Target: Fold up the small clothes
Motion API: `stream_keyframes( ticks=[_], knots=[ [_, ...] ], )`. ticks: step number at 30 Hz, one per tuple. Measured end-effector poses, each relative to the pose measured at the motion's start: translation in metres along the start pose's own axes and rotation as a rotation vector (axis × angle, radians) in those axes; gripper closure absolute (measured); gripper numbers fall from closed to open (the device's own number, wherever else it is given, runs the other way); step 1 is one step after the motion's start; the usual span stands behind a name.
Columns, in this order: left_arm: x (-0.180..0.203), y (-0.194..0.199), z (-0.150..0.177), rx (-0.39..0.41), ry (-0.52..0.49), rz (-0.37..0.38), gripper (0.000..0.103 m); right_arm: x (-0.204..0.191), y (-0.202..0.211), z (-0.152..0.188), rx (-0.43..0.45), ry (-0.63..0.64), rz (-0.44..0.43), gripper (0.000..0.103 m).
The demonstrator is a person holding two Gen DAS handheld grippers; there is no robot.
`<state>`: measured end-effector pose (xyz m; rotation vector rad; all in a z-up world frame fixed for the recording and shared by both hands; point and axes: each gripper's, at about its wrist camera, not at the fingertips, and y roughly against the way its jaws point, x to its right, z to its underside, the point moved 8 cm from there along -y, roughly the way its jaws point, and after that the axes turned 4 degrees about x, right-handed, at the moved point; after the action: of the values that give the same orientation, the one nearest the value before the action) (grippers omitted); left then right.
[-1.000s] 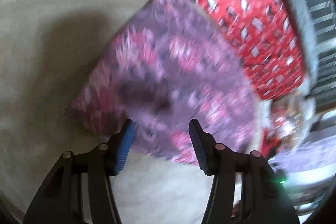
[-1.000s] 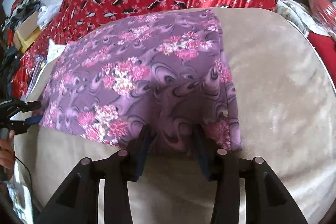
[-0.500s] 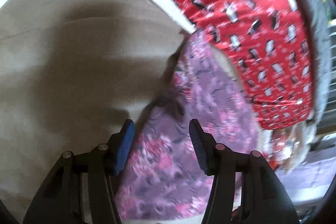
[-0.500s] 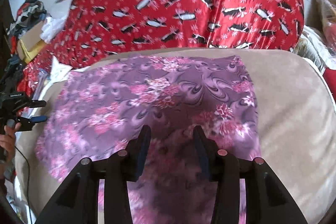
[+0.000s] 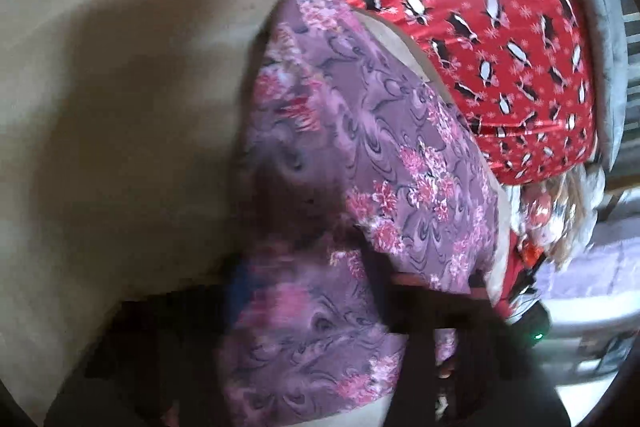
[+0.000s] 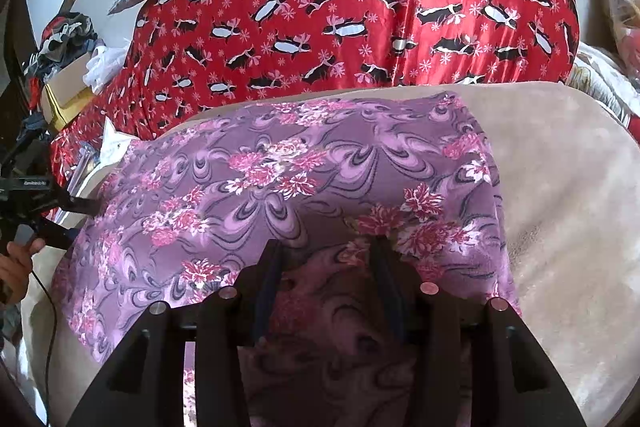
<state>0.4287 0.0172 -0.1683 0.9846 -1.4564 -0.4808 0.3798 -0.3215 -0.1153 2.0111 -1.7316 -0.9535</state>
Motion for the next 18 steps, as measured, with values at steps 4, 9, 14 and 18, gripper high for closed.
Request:
stream_keyframes(
  ticks=[4,9,14,18],
  knots=[
    [0.009,0.012,0.003,0.026,-0.005,-0.042,0.091,-0.001,0.0,0.0,-0.014,0.01,0.016,0.055],
    [0.054,0.037,0.01,0.066,-0.033,0.036,0.092,-0.003,0.006,-0.008,-0.05,-0.005,0.038,0.056],
    [0.111,0.046,0.024,0.075,-0.081,0.078,0.092,0.007,0.02,-0.012,-0.056,-0.076,0.016,0.056],
    [0.145,0.039,0.032,0.073,-0.082,0.104,0.092,0.021,0.033,-0.014,-0.054,-0.053,0.036,0.056]
  ],
)
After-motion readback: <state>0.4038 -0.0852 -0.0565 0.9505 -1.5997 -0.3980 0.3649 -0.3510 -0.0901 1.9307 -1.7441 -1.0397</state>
